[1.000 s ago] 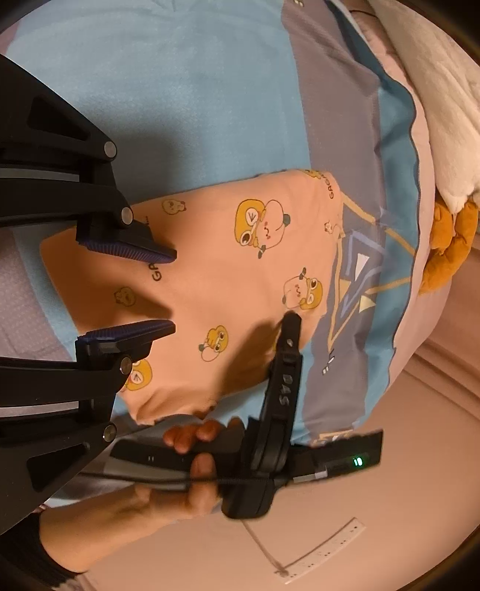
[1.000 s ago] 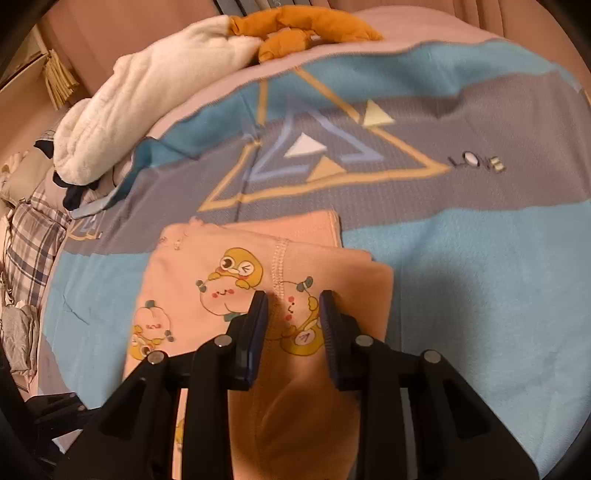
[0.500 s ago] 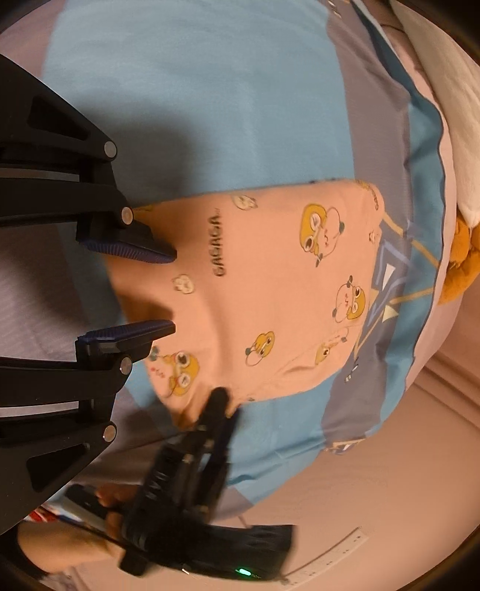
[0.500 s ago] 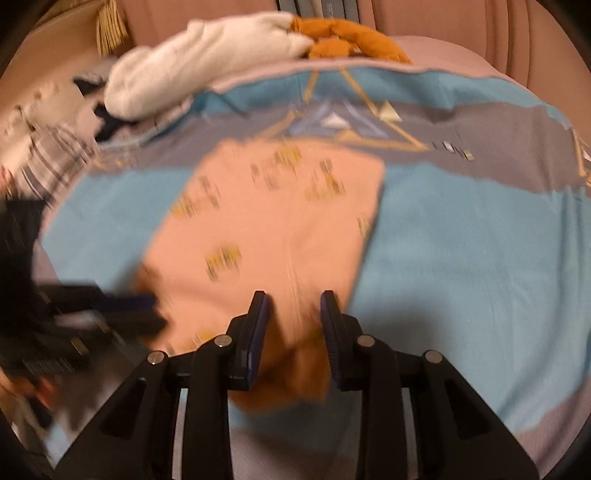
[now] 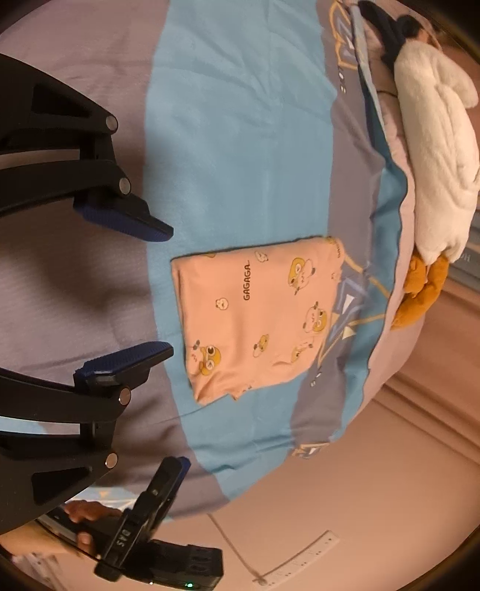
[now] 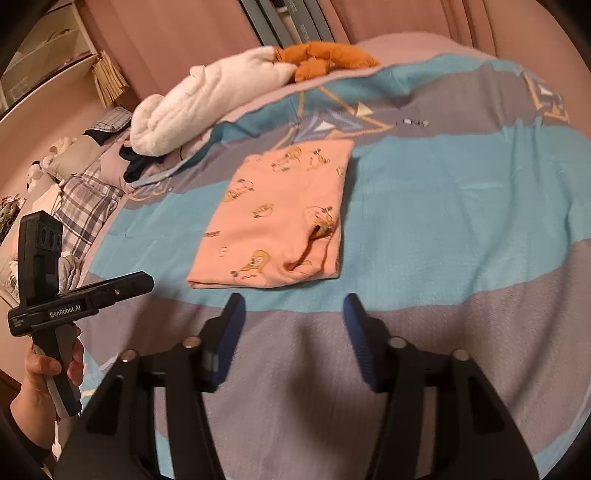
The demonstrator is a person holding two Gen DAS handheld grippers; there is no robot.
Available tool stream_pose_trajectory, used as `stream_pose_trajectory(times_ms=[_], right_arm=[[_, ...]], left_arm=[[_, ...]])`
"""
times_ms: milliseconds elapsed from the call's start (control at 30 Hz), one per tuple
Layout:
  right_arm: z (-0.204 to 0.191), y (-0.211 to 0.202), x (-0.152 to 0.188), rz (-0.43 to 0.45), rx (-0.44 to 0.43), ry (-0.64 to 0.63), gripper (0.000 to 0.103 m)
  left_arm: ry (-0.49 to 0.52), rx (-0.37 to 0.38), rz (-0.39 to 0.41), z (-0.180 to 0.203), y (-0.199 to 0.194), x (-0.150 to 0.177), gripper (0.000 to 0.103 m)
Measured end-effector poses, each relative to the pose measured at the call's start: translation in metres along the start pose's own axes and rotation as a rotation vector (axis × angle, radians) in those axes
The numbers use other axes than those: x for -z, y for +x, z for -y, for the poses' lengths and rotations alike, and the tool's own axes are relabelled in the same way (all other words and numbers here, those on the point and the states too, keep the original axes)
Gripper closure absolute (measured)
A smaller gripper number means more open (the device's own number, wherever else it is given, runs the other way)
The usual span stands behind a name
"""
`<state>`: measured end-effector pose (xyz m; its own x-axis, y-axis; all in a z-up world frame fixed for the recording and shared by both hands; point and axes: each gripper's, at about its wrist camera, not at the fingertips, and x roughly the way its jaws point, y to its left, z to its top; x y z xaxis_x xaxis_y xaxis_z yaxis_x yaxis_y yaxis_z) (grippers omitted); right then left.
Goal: Fold small clothes
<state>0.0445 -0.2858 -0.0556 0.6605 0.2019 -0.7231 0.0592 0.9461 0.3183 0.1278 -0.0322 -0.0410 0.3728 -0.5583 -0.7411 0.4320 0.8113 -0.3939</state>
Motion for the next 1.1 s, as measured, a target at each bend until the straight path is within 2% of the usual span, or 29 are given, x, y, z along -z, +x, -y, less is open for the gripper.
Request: stream_pose_trajectory(times_ms=[133,267,433,533,700,800,900,1100], right_arm=[[-0.005,-0.013,0.000,0.022,-0.018,0.011,0.034],[-0.008,-0.021,0.002,0.038,-0.029,0.022,0.031],[-0.003,-0.024,0.002,0.038,-0.030,0.048,0.028],[-0.001,-0.024,-0.001,0.043,-0.035,0.061,0.023],[-0.001,-0.019,-0.010,0.051,-0.040,0.064,0.014],[0.001,-0.016,-0.017,0.058,-0.047,0.072,0.009],[0.005,-0.009,-0.025,0.062,-0.060,0.085,0.006],[0.023,0.022,-0.040,0.009,-0.092,0.163,0.006]], left_arm=[[-0.007,-0.005,0.014,0.002,-0.010,0.002,0.046],[-0.016,-0.010,0.035,0.004,-0.021,0.004,0.027],[-0.014,-0.021,0.049,0.005,-0.026,0.002,0.025],[-0.004,-0.037,0.051,0.006,-0.023,-0.001,0.024],[-0.007,-0.044,0.043,0.004,-0.015,-0.007,0.009],[-0.013,-0.041,0.039,0.000,-0.009,-0.011,0.008],[-0.022,-0.028,0.005,-0.004,0.001,-0.016,0.001],[-0.062,0.034,-0.078,-0.012,0.030,-0.022,0.001]])
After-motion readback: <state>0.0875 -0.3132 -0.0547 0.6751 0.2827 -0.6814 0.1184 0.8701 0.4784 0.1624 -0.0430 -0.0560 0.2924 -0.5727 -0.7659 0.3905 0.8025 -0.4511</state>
